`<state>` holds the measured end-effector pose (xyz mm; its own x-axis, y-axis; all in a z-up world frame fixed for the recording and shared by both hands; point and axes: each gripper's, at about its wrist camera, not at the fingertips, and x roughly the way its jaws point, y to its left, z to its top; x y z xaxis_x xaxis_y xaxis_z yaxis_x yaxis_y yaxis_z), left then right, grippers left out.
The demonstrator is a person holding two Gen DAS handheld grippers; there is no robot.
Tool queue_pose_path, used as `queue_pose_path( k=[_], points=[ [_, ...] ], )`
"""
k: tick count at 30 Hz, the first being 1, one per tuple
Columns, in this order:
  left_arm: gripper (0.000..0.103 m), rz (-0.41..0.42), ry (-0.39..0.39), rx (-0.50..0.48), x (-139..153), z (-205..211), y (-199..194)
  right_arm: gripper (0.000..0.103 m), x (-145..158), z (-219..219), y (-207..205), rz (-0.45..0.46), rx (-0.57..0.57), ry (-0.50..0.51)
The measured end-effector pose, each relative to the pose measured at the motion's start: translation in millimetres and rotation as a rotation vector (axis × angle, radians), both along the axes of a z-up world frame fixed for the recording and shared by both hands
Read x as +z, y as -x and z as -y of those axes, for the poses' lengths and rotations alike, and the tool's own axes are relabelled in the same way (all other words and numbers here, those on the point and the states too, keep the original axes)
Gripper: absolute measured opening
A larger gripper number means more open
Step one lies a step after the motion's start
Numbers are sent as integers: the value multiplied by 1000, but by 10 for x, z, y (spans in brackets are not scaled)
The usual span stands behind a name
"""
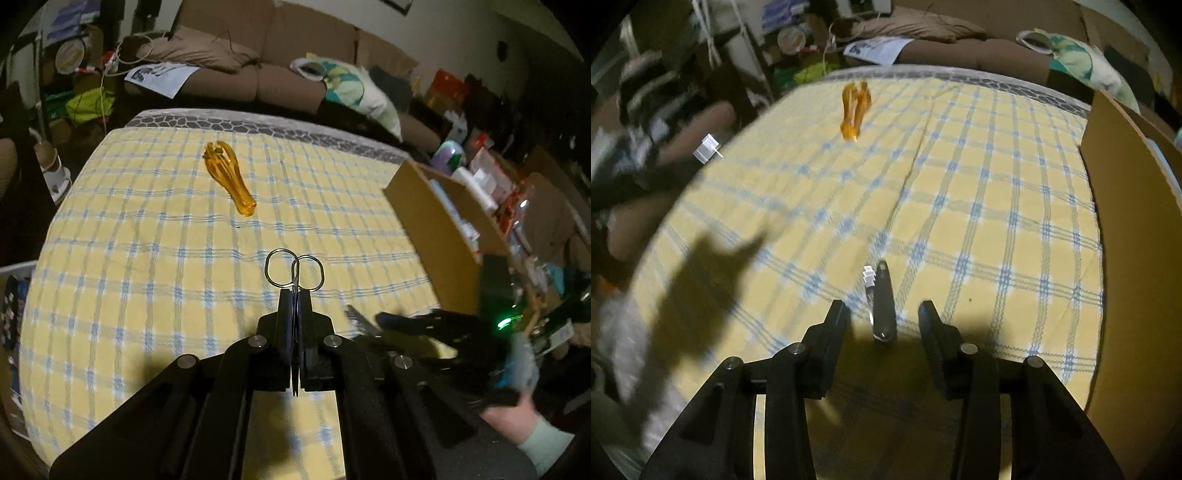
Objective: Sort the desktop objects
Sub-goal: 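Carry the scissors and multi-tool into the box and open both tools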
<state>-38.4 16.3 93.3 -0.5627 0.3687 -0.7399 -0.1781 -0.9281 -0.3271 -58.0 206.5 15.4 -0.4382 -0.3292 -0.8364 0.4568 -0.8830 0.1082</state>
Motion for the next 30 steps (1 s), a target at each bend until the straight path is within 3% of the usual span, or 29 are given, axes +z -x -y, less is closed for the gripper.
queue_pose_path(
  k=[2,4,12,19,24,30],
  points=[
    [2,1,-44,0,11,16,-20,33,-12,44,-46,-36,7,-46],
    [2,2,-62,-6,17,15,-29,12,2,47,-71,-38,26,-40],
    [2,-7,-87,-32,41,-83,22,11,173,-98,-69,-42,-2,42],
    [3,-38,-75,-93,250,-474,-25,11,652,-431,-106,-86,-86,127],
    [3,-49,-97,-177,455,-1053,-45,11,1095,-1149,-247,-138,-204,188],
    [2,-29,-162,-286,519,-1972,6,11,1243,-2175,-445,-156,-367,182]
  ],
)
